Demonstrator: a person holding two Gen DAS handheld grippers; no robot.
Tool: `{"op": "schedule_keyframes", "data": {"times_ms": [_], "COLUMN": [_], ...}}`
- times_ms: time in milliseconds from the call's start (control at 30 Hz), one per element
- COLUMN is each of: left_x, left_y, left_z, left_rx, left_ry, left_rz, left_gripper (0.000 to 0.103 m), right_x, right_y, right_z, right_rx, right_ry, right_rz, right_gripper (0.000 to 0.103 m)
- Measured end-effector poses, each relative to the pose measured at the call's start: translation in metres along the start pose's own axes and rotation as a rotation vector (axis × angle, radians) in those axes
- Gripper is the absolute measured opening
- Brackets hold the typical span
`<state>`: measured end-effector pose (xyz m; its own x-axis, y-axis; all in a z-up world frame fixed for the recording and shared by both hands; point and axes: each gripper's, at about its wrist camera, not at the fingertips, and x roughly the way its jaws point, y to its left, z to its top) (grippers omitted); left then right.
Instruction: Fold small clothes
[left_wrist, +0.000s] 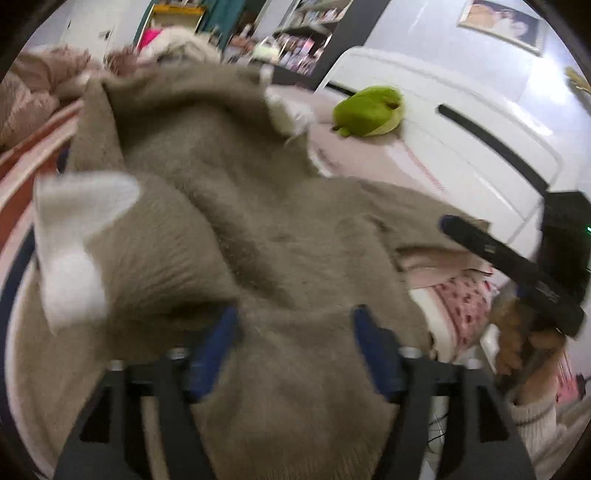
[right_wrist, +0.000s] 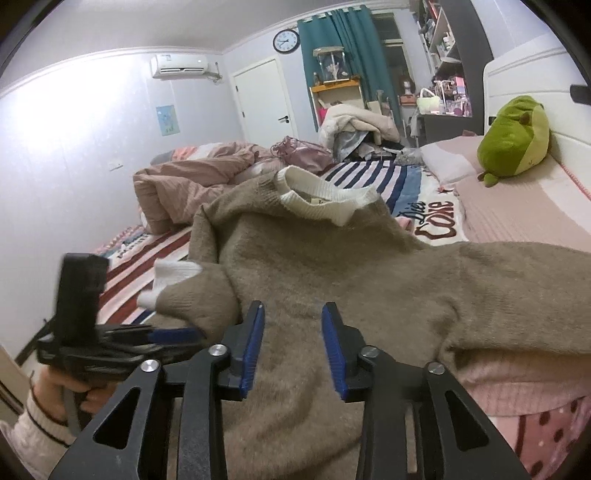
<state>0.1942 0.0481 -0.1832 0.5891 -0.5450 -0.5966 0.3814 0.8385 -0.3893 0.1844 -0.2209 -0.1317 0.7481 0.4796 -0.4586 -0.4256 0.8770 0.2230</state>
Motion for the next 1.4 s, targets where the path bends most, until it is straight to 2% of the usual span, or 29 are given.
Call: {"op": "schedule_keyframes", "data": {"times_ms": [100,133,167,233,300,400,500,567,600,633,700,800,867,900,933,1000,1133,1267,1300,1400], "left_x": [-0.044,-0.060,-0.074,-0.101,-0.127,-0.151,-0.170,-0.177,-0.181,-0.180,-0.183,-0.187,-0.185,-0.183,-0.181,-0.178,-0.170,-0.157,-0.150,-0.133], "left_y": [0.001,0.009,0.014,0.025,0.036,0.055,0.074,0.082,0.086,0.087,0.090,0.088,0.087,0.087,0.085,0.081,0.074,0.072,0.072,0.072], "left_z": [-0.008,-0.012,-0.015,-0.022,-0.028,-0.037,-0.050,-0.057,-0.060,-0.063,-0.065,-0.068,-0.067,-0.066,-0.064,-0.062,-0.057,-0.053,-0.053,-0.054], "left_rx": [-0.002,-0.022,-0.041,-0.074,-0.093,-0.118,-0.179,-0.208,-0.221,-0.225,-0.230,-0.232,-0.233,-0.230,-0.228,-0.218,-0.192,-0.186,-0.186,-0.187], "left_ry": [-0.072,-0.102,-0.131,-0.194,-0.246,-0.278,-0.304,-0.315,-0.318,-0.320,-0.324,-0.330,-0.324,-0.320,-0.317,-0.315,-0.310,-0.289,-0.274,-0.232], "left_rz": [0.040,0.074,0.115,0.221,0.321,0.415,0.438,0.439,0.444,0.448,0.453,0.448,0.441,0.436,0.434,0.426,0.410,0.390,0.385,0.390], "left_gripper": [0.071,0.071,0.072,0.072,0.074,0.075,0.075,0.076,0.076,0.076,0.077,0.079,0.079,0.079,0.079,0.079,0.079,0.079,0.079,0.079], "right_x": [-0.003,0.000,0.004,0.019,0.040,0.081,0.124,0.159,0.170,0.188,0.217,0.228,0.227,0.223,0.220,0.211,0.154,0.079,0.071,0.032], "right_y": [0.009,0.017,0.026,0.052,0.083,0.134,0.175,0.198,0.206,0.212,0.216,0.219,0.218,0.218,0.210,0.201,0.176,0.122,0.117,0.065], "right_z": [0.003,0.005,0.007,0.012,0.016,0.013,-0.001,-0.017,-0.025,-0.033,-0.045,-0.052,-0.052,-0.050,-0.043,-0.033,-0.008,0.003,0.005,-0.003], "right_rx": [-0.020,-0.036,-0.055,-0.122,-0.210,-0.370,-0.458,-0.495,-0.509,-0.529,-0.577,-0.656,-0.663,-0.662,-0.634,-0.555,-0.435,-0.315,-0.289,-0.149], "right_ry": [0.004,0.008,0.015,0.036,0.068,0.138,0.232,0.333,0.363,0.397,0.422,0.385,0.372,0.353,0.341,0.322,0.154,0.040,0.031,0.026], "right_rz": [0.016,0.030,0.049,0.100,0.147,0.212,0.287,0.343,0.332,0.283,0.143,0.054,0.025,-0.006,-0.011,0.007,0.052,-0.005,-0.021,-0.083], "right_gripper": [0.034,0.036,0.039,0.053,0.059,0.064,0.065,0.068,0.070,0.071,0.072,0.073,0.055,0.024,0.003,0.004,0.004,0.003,0.003,0.002]}}
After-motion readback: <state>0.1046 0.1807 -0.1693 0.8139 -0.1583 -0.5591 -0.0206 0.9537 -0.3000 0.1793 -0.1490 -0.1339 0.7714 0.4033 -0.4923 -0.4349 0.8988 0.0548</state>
